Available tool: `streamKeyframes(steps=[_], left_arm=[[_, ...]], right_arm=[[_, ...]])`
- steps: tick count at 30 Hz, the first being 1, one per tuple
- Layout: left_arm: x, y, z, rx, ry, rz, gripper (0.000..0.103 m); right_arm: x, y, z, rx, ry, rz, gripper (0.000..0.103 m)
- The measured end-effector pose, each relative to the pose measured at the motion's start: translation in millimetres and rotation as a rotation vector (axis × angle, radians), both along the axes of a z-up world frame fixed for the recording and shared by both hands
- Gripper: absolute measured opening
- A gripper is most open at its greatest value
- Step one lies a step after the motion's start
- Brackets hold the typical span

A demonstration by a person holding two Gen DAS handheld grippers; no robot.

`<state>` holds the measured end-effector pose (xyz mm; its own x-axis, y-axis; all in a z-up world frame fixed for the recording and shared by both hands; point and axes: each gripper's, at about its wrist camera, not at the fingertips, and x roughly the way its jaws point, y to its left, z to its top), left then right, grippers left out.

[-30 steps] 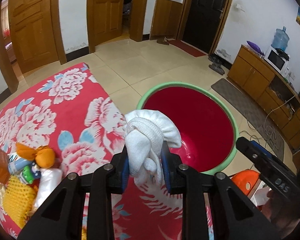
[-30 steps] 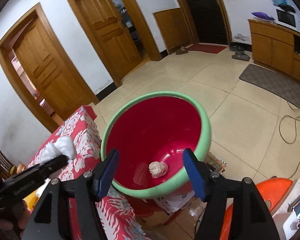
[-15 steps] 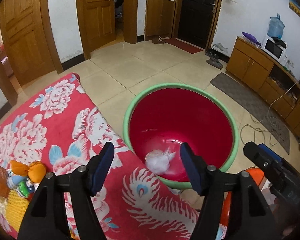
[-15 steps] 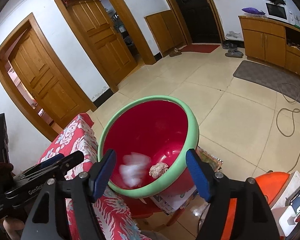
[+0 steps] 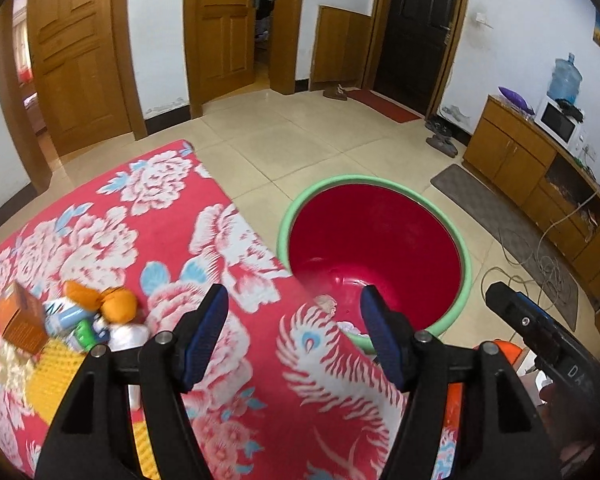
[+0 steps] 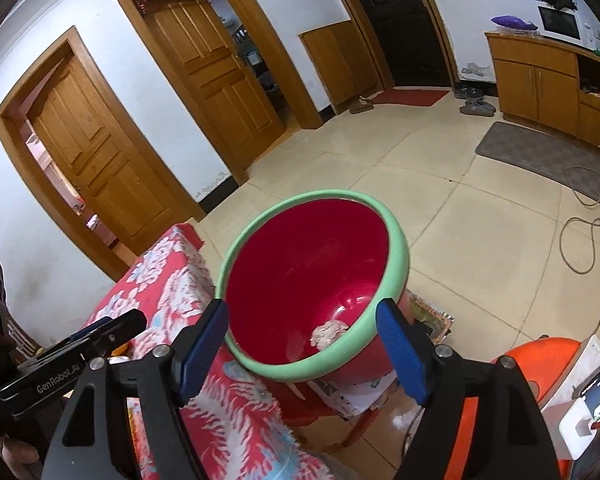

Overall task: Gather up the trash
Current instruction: 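Withdraw both open grippers from the bucket back toward the table, then grasp the yellow foam fruit net with the left gripper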

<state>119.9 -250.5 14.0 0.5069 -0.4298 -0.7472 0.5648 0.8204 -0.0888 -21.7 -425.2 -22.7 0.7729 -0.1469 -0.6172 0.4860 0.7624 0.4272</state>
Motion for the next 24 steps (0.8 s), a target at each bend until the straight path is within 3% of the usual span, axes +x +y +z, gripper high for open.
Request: streamKeyframes(steps=[12, 24], left_arm=[[-18, 65, 13, -0.007, -0.009, 0.125, 0.068], [-30, 124, -2, -0.008, 0.036, 0.234, 0.068]], right_arm=[[-6, 33, 17, -0.029, -0.022, 0.09, 0.079], [-7, 67, 16, -0.038, -0.001, 0.173, 0.08]])
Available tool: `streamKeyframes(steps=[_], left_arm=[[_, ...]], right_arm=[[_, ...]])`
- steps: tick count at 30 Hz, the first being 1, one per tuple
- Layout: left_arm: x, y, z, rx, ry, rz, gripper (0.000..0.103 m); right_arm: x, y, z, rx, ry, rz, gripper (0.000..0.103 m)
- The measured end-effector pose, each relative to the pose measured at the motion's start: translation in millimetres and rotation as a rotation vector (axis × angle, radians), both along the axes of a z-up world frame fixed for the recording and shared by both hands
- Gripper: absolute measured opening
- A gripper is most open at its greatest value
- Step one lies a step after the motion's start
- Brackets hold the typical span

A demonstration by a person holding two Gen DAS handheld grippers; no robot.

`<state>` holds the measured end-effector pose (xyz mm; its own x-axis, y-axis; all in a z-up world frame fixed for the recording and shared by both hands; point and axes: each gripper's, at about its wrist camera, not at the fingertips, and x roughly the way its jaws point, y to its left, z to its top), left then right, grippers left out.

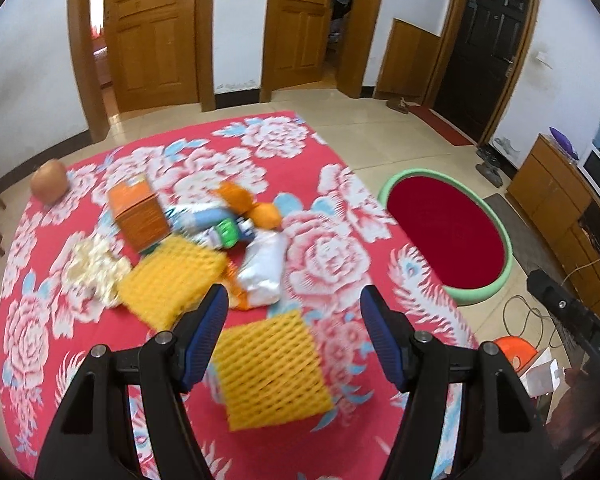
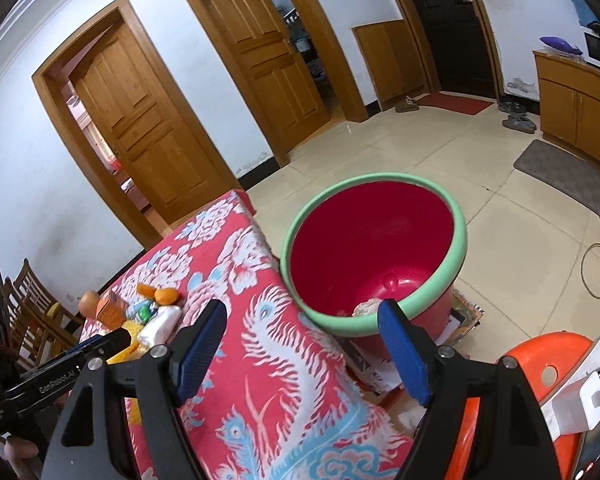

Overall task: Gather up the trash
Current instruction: 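Grasp the yellow foam fruit net with the left gripper, then lift the yellow foam net with the left gripper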

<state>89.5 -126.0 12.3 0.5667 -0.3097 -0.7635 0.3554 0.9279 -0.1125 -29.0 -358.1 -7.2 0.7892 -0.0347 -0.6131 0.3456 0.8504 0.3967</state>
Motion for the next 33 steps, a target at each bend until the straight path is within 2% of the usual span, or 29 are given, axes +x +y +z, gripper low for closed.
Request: streamKeyframes(steps=[9, 21, 24, 25, 28, 30, 31, 33], left_arm=[[-8, 22, -26, 0.02, 0.064, 0.046, 0.068], [-14, 23, -56, 0.037, 0.147, 0.044, 0.067], [-14, 21, -62, 0.012, 0.174, 0.028, 0.054], [-14, 20, -63, 0.006, 0.178, 0.025, 0.054], [-18, 19, -62, 0.004, 0.152, 0.019, 0.044], [-19, 21, -62, -0.012, 0.146, 0.019, 0.024], [-18, 23, -62, -0.026, 0.157, 0.016, 0.018], [-17, 27, -62, -0.052, 0.162, 0.021, 0.015]], right_arm=[[1, 14, -8, 0.004, 0.029, 0.05, 0.08], [7, 23, -14, 0.009, 0.055, 0.082, 0.08], [8, 23, -15, 0.011, 0.062, 0.086, 0.08], [9, 24, -16, 0.012, 0.064, 0.088, 0.08], [10, 25, -16, 0.008, 0.068, 0.092, 0.08], [9, 26, -16, 0.005, 0.068, 0.093, 0.08], [9, 27, -16, 0.005, 0.068, 0.093, 0.08], [9, 26, -16, 0.006, 0.069, 0.096, 0.08]])
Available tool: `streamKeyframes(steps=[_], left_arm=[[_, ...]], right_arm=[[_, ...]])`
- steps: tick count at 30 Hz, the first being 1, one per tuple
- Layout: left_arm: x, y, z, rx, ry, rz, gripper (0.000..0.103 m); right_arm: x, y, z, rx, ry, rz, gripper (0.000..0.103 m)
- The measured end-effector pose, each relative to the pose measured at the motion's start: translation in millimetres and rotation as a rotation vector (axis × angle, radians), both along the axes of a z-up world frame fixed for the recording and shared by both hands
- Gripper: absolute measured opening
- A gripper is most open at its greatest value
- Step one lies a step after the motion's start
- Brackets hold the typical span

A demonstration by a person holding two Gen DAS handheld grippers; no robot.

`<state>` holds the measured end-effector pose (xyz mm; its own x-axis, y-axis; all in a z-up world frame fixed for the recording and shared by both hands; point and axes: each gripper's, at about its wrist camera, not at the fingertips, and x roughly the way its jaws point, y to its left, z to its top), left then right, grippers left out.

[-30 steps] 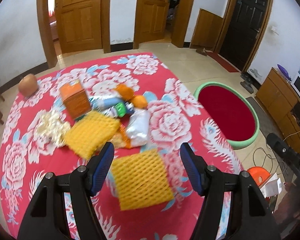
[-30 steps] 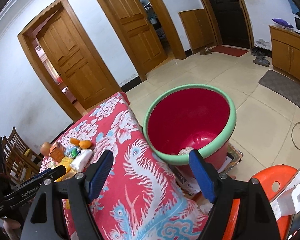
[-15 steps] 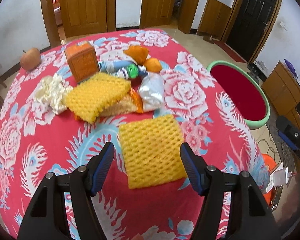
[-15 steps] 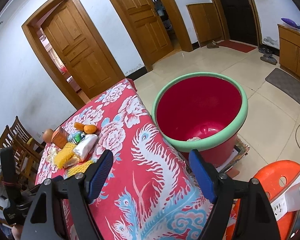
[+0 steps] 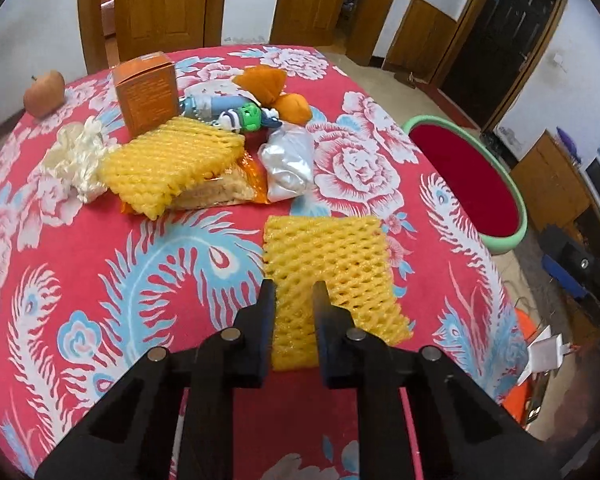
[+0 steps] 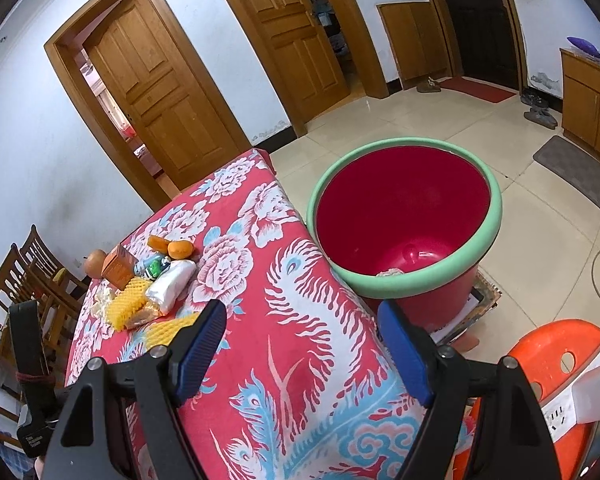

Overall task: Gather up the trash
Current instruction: 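Lift the yellow foam net with the left gripper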

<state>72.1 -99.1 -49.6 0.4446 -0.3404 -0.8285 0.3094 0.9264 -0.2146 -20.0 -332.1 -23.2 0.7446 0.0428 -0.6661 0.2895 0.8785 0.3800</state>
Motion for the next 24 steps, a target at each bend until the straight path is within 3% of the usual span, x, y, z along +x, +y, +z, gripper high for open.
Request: streamKeyframes(steps=[3, 5, 14, 24], left_arm=[[-1, 5, 2, -0.022, -0.005, -0.001, 0.005], [-3, 10, 5, -0.043, -0.008, 0.002, 0.004], [-9, 40, 30, -0.107, -0.077, 0.065, 0.003], [0, 94, 77, -0.126, -0.229, 0.203, 0.003]], right_arm=[[0, 5, 2, -0.013, 0.0, 0.011, 0.08], [3, 8, 4, -0.017, 0.002, 0.019, 0.08], [11, 28, 16, -0.052, -0.002, 0.049, 0.08], [28, 65, 22, -0.06, 0.001, 0.146, 0.08]])
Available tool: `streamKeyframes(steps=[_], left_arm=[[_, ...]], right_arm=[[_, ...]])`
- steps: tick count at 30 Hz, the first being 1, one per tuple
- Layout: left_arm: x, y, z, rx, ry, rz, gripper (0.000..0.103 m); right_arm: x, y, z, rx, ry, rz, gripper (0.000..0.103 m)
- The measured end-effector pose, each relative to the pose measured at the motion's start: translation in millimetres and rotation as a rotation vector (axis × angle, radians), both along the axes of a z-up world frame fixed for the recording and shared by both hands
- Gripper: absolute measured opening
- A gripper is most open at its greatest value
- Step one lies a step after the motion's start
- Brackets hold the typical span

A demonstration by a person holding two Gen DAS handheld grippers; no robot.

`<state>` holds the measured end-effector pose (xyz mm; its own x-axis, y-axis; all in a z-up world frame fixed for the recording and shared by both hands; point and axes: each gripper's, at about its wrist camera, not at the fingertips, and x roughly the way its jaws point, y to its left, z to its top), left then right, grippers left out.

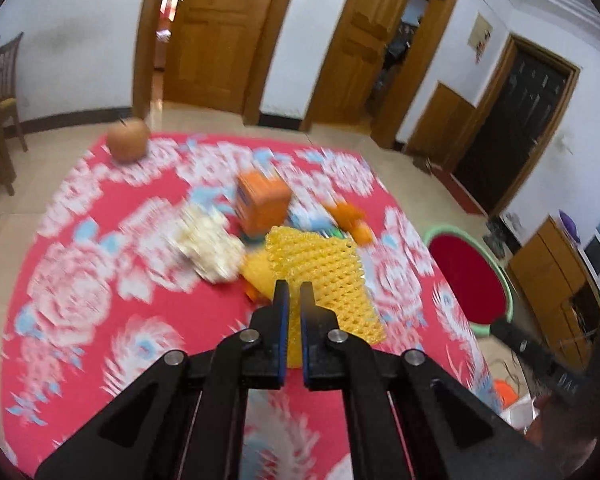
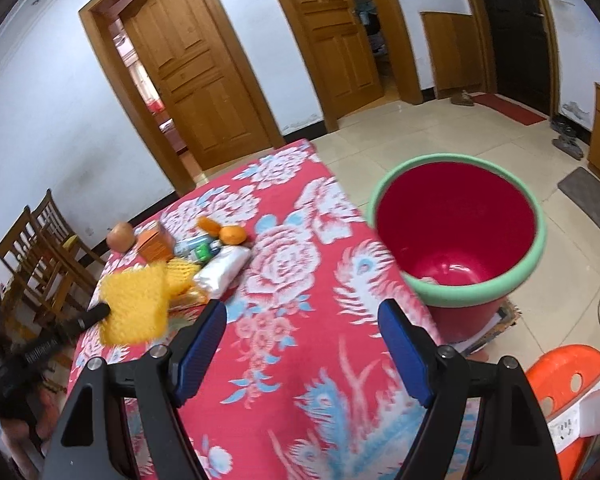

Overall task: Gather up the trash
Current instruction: 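Lift the yellow foam net with the left gripper, then grasp the silver foil bag with the right gripper while the left holds the foam net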

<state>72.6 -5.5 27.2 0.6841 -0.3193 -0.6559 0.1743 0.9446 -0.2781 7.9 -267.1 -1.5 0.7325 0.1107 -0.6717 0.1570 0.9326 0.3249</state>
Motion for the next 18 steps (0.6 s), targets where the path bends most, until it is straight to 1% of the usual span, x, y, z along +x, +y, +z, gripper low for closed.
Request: streamKeyframes(steps=[3, 5, 10, 18], left_arm=[[8, 15, 9, 0.01, -0.04, 0.048, 0.003], [14, 25, 10, 0.012, -0.05, 0.078, 0.003], [28, 40, 1, 0.009, -0.044, 0.126, 0.003], [40, 54, -16, -0.011, -0.016, 0.153, 0.003]], right_arm=[[11, 15, 0, -0.009, 0.003, 0.03, 0.08], [19, 23, -1, -0.012, 0.009, 0.046, 0.08], [46, 40, -9, 0.007, 0.035, 0.082, 0.08], [85, 61, -26, 0.027, 0.078, 0.113, 0.08]])
